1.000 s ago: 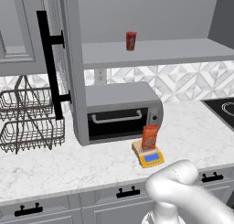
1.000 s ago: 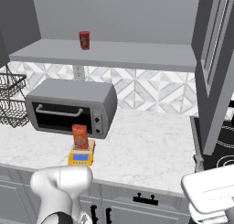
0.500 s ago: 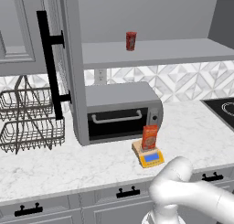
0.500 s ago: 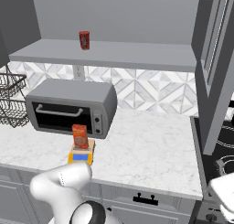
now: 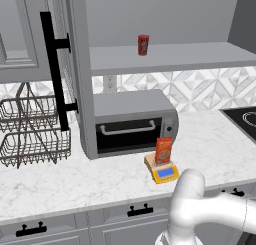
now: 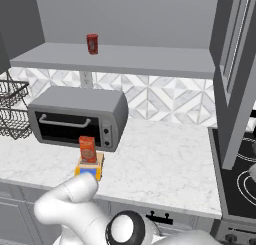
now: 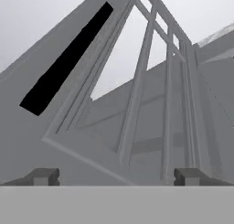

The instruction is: Pick the boxed food and place it on the digital scale for weighing, and close the cabinet.

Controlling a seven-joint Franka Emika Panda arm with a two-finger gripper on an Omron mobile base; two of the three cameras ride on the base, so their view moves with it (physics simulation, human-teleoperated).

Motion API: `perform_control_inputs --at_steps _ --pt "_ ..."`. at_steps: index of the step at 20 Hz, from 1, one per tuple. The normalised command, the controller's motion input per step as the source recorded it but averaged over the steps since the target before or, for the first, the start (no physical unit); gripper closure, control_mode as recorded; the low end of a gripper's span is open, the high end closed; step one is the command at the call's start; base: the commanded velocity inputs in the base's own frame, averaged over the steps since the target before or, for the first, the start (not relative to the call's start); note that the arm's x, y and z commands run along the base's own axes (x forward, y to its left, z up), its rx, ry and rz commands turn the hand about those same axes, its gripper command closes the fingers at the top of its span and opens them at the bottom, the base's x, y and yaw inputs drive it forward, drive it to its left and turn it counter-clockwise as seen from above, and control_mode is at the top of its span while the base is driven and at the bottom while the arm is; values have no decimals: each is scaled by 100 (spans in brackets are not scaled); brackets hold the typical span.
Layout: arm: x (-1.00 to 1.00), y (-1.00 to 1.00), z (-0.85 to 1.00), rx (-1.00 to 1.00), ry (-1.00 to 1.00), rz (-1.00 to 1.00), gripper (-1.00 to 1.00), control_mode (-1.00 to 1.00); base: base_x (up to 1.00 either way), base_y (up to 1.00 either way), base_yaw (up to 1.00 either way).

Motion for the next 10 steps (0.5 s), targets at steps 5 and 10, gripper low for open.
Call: perform_control_inputs --at_steps 5,10 --pt "18 58 74 4 -6 9 -100 -100 0 0 0" --pt "-22 100 29 -21 -4 5 -100 -100 0 0 0"
